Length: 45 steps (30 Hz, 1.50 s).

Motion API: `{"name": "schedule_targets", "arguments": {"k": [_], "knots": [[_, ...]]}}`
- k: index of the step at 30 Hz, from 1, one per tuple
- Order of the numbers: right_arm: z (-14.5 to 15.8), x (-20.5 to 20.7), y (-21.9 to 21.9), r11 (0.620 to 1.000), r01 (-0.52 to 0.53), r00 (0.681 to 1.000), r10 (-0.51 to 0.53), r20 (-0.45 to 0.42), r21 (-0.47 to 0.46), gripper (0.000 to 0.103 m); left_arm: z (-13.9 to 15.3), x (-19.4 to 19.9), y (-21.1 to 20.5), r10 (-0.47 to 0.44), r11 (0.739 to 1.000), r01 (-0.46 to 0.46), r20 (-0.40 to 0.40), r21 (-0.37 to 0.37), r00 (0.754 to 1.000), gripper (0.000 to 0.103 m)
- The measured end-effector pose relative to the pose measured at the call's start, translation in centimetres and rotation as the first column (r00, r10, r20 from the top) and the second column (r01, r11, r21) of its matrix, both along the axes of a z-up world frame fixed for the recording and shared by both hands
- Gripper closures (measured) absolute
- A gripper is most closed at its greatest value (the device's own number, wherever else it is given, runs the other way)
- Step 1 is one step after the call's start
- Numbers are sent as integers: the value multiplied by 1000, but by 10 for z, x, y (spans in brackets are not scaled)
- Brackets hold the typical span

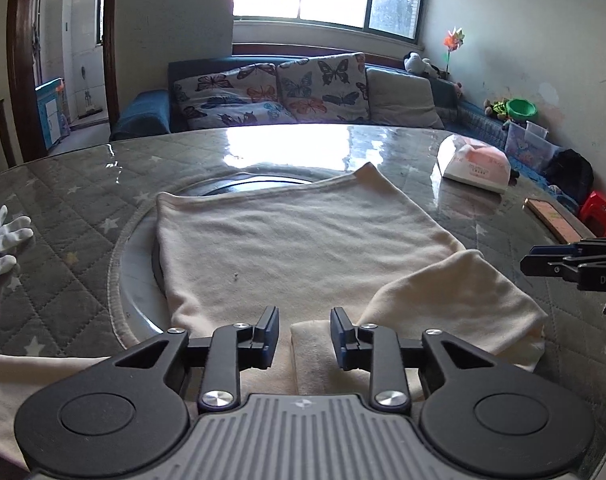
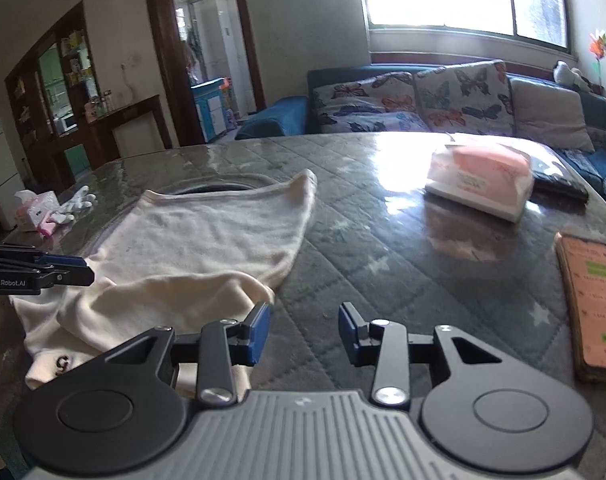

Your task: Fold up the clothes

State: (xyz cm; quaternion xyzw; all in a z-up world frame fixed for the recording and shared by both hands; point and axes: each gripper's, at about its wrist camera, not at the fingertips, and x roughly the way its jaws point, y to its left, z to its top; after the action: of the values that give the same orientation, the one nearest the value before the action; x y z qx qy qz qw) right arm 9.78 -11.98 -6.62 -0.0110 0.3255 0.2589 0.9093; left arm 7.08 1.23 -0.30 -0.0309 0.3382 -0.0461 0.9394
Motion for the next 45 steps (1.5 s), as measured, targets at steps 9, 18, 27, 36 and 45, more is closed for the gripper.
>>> {"name": "schedule_targets", "arguments": {"k": [9,18,27,36,45], "knots": [[-1,7,34,995,-99,995,100,20,-15,66,-8,-9,-23,-162,987,162,-21,9,987,72],[-23,18,44,989,-125,992,124,-27,-82,68,-22,-9,-25,-193,980,196,-82,29,978,70],[-9,2,30,988,-147,989,147,10,-54,68,-14,-12,-25,-197,979,201,-80,43,977,66],[-17,-13,28,978,-185,983,186,-7,-97,68,-10,-7,-25,-189,980,193,-78,40,979,63],[-2,-8,29,976,-200,978,204,42,-86,68,-12,-6,-25,-174,982,179,-89,52,981,60]]}}
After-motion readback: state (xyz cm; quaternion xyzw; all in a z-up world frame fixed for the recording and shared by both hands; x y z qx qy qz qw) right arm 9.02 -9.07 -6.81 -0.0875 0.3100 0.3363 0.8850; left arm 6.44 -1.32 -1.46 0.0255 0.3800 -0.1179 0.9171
